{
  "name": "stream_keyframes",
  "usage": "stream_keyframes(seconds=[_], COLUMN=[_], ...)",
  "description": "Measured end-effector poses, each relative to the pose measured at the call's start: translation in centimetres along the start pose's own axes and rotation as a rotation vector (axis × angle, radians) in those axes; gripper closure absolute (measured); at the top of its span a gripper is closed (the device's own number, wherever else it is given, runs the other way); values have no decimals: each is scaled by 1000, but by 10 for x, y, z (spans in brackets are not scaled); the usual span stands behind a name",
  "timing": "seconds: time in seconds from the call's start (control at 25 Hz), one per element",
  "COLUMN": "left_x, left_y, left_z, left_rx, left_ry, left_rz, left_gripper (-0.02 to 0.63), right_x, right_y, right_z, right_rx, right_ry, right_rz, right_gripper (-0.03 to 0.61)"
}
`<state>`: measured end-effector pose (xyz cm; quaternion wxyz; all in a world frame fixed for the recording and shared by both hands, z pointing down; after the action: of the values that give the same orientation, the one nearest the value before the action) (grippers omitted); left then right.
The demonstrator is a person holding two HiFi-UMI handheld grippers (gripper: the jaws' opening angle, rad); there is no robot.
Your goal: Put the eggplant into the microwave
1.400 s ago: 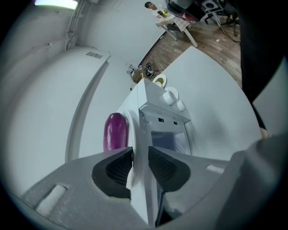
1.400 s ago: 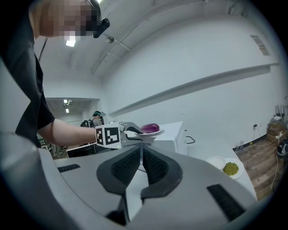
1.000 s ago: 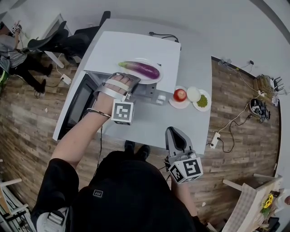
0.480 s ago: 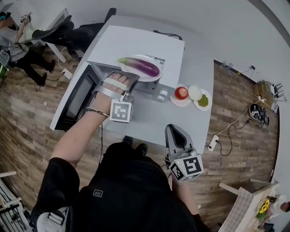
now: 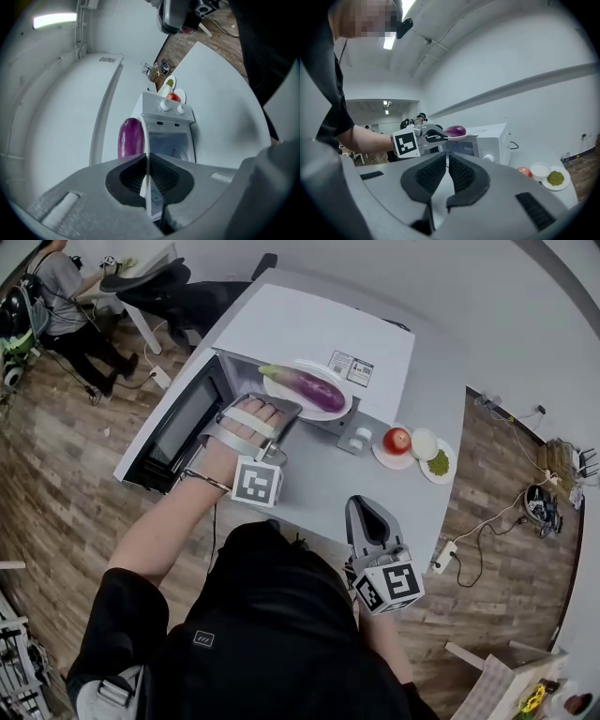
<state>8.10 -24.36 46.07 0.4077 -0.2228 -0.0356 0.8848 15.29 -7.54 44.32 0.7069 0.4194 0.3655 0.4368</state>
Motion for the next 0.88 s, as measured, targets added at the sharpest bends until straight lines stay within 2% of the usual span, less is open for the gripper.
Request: stream_keyframes(seconds=[0.48, 0.6, 0.8, 0.88], left_x=[36, 36, 26, 19], left_y=[13, 17, 16, 16], left_z=[26, 34, 50, 60], left_rx=[20, 25, -12, 0], left_ry=[-15, -17, -38, -25], left_rz=[-40, -50, -64, -67], left_gripper=[589, 589, 589, 589], right_x=[-38, -49, -69, -76], right_y=[22, 27, 40, 45], right_z=[-20, -21, -15, -14], right_rx=[16, 25, 40, 46], right_ry=[-100, -121, -147, -156], right_rz=[-83, -102, -134, -147], right_gripper=[552, 552, 552, 552])
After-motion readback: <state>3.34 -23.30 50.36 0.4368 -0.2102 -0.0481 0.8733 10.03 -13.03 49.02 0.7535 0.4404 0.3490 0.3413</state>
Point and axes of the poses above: the fingertips, and each gripper's own axes: x backward along the fingers, z to its right, y out of its underside, the point moved 1 cm from there along x, backward along the fingers, and after that the axes turned 13 degrees about -x, right-handed, at the moved point
